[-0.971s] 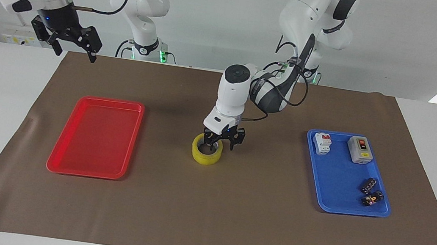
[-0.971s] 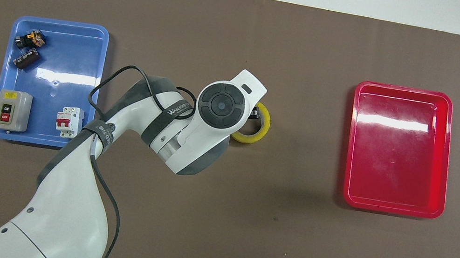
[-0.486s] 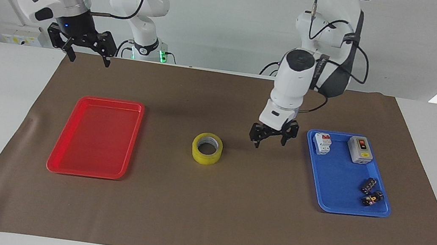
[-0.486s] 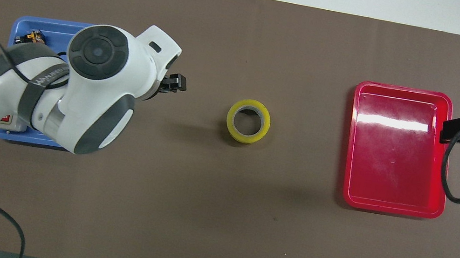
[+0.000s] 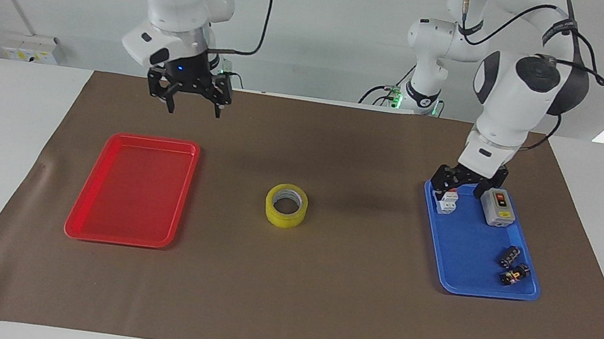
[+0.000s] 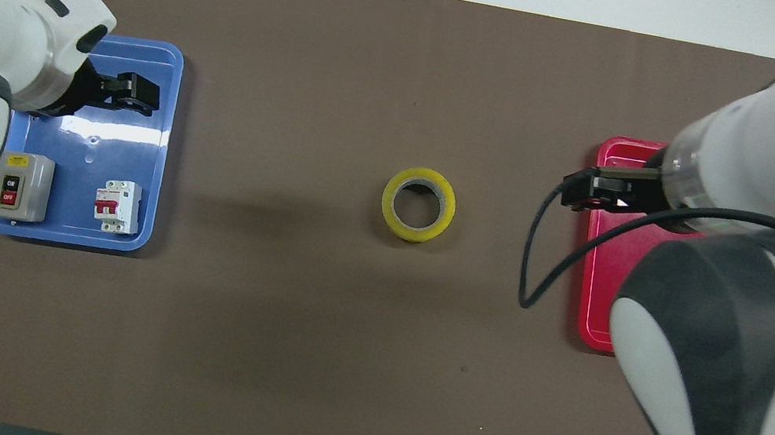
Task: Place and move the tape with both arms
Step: 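Release the tape and withdraw the left gripper while the right gripper reaches it, then grasp the yellow tape with the right gripper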
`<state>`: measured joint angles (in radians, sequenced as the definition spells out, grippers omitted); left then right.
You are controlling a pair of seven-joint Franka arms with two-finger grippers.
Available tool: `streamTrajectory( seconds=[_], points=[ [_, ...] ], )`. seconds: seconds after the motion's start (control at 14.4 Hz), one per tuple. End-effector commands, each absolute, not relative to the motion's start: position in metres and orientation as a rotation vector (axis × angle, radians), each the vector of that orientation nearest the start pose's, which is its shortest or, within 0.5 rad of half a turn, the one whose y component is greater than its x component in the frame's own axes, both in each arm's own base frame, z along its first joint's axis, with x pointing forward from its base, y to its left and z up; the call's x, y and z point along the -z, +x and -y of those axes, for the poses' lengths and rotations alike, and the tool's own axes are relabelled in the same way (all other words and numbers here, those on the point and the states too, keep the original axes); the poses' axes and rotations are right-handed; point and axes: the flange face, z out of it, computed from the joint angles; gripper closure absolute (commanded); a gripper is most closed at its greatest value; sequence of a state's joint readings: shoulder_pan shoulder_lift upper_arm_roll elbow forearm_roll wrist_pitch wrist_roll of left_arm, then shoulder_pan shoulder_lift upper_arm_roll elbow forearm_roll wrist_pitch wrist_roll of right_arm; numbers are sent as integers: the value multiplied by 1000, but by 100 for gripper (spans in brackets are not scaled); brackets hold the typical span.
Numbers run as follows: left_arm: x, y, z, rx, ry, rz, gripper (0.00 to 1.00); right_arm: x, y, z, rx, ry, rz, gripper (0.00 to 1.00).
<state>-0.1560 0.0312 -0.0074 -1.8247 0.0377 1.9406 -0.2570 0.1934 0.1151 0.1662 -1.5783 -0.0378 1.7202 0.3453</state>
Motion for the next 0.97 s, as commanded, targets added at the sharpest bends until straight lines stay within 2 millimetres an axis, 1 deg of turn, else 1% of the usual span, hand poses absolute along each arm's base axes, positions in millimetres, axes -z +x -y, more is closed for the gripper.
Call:
streamTrajectory(
  seconds=[0.0,0.14,0.21,0.28,0.35,0.49,0.56,0.62,0.69,0.76,0.9],
  points=[
    [-560,575,52,101,-3163,76,0,-517,581,-235,85,-3133,-1,0],
    [-582,576,30,93,-3169,21,0,-476,576,-246,136,-3113,-16,0],
    [-592,576,25,81,-3169,17,0,-459,573,-247,152,-3106,-11,0],
    [-602,575,24,76,-3169,16,0,-448,571,-253,166,-3099,0,0],
    [-605,574,24,69,-3169,18,0,-433,566,-265,152,-3100,24,0],
    [-602,566,20,21,-3168,8,0,-396,572,-279,146,-3088,46,0],
    [-603,556,19,-15,-3167,-27,0,-377,573,-293,144,-3081,68,0],
    [-601,549,19,-39,-3166,-51,0,-358,574,-298,152,-3088,81,0],
    [-600,542,19,-42,-3166,-63,0,-344,575,-299,152,-3113,111,0],
    [-598,539,19,-54,-3166,-66,0,-340,574,-298,157,-3127,131,0],
    [-600,538,19,-39,-3166,-66,0,-321,574,-300,174,-3118,150,0]
  ],
)
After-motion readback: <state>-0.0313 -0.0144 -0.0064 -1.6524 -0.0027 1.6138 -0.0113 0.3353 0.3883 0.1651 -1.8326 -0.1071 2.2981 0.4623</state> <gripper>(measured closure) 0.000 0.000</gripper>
